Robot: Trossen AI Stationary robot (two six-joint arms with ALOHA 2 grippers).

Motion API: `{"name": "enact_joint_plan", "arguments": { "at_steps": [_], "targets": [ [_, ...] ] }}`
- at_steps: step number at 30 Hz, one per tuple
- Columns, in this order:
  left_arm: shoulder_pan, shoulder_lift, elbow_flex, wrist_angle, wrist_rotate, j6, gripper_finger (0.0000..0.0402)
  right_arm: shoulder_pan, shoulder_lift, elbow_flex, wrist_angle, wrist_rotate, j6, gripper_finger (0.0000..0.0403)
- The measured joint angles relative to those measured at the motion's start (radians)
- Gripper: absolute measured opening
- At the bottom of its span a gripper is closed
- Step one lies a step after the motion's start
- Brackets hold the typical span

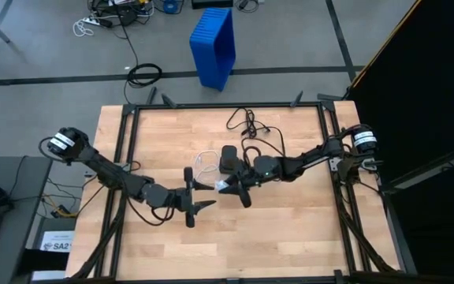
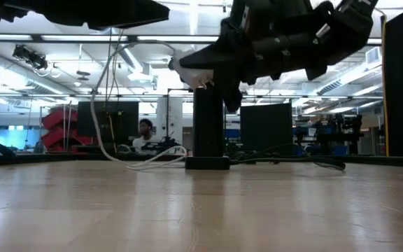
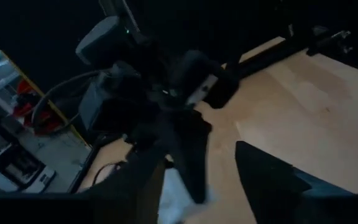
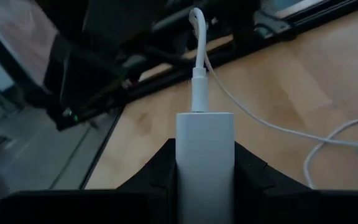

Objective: Insert USB
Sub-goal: Insert the charger adapter into the black outlet extension

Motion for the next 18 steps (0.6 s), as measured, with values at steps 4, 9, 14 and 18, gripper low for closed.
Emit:
{"name": "enact_joint_plan", "arguments": {
  "at_steps": [4,9,14,18],
  "targets": [
    [0.002,0.000,0.060,-0.100,0.017,0.015,0.0242,0.010,0.000,0.037,-0.063,-0.023,-0.010,0.0065],
    [0.002,0.000,0.177,-0.406,0.020,0.013,0.0272,0.011,0.000,0.083,-0.131,-0.053,-0.011,0.0065],
    [0.002,0.000,0.256,-0.605,0.039,0.012,0.0273,0.011,0.000,0.127,-0.222,-0.117,-0.009,0.0065],
    [0.008,0.000,0.268,-0.642,0.105,0.009,0.0273,0.011,0.000,0.146,-0.238,-0.142,-0.011,0.0065]
  ]
}}
